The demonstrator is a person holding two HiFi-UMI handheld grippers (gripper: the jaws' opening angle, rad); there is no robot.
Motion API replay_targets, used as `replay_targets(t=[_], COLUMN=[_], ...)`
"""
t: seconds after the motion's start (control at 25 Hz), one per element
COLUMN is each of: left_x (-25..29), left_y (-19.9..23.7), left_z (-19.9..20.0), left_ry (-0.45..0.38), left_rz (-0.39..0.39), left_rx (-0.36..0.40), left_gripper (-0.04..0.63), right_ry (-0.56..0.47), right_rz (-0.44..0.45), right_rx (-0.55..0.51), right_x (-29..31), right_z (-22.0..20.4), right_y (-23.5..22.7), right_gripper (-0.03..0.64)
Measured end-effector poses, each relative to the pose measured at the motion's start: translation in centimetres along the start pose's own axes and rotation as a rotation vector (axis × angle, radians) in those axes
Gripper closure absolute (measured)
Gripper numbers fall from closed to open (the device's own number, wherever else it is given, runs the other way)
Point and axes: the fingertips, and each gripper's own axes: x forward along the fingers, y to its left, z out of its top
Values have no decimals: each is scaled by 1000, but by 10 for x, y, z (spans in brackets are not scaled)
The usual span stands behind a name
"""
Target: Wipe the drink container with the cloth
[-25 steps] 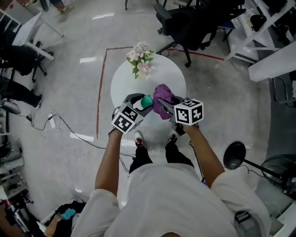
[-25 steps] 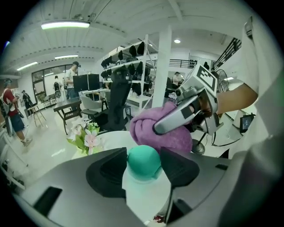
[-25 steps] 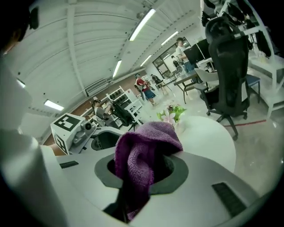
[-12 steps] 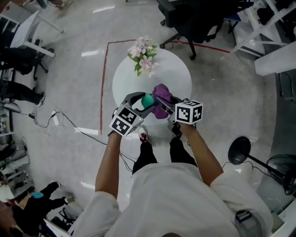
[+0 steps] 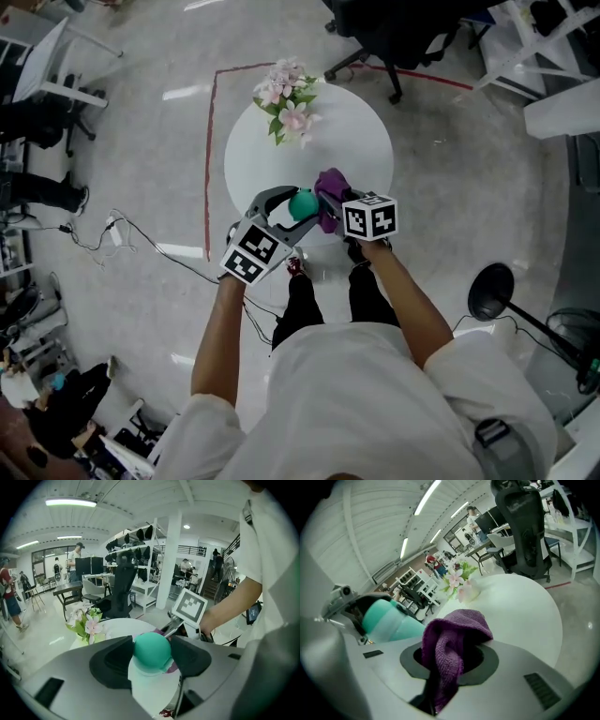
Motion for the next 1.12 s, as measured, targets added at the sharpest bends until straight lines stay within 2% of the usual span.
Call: replay_targets(t=[0.16,0.44,0.6,0.8,1.12], left_x=[1,12,19,15,3], left_y=[0,-3,-7,-2,1], left_z=[0,8,12,7,-8], left_ry=[-6,-14,1,16,-5], left_rz=[3,0,-4,20,23], left_rx=[-13,-4,17,-6,-79], left_gripper=[327,325,325,325,321], right_ry=[67,146,172,183,73], right_rz=[-74,-151,-128,-94,-25], right_rx=[-19,53,79,59,-4], right_x=[24,42,49,43,-16], right_z=[-21,-48,-57,-53,-17], right_y=[-26,-59,-65,-61,-44], right_gripper=[515,515,515,512,512])
